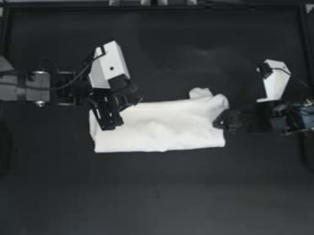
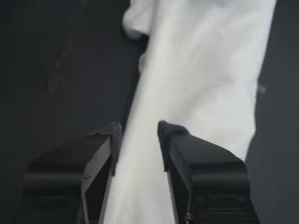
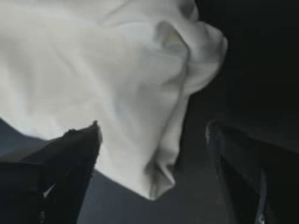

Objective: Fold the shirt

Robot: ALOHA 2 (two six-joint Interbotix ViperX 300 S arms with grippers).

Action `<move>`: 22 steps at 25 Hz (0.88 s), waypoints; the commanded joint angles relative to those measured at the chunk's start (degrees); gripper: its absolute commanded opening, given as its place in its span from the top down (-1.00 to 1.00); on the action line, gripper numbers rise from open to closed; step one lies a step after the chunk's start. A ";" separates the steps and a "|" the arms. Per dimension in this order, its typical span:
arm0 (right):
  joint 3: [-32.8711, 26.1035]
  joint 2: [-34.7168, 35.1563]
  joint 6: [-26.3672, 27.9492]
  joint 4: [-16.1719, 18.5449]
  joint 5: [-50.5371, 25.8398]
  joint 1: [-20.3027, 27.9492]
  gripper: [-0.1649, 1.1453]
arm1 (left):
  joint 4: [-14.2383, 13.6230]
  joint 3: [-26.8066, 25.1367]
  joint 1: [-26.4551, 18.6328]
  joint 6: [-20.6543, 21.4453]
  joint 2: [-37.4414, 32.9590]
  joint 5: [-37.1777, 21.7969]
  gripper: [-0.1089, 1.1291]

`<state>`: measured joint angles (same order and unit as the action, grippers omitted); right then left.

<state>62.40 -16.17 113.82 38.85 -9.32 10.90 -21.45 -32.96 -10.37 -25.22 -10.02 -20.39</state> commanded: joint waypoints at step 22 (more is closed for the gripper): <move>-4.48 9.23 0.00 4.66 8.44 2.55 0.53 | -0.09 -0.97 0.09 -0.18 -0.53 0.35 -0.34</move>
<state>59.15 -6.42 113.91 42.19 -1.14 13.36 -21.45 -34.37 -10.28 -25.31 -9.67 -20.39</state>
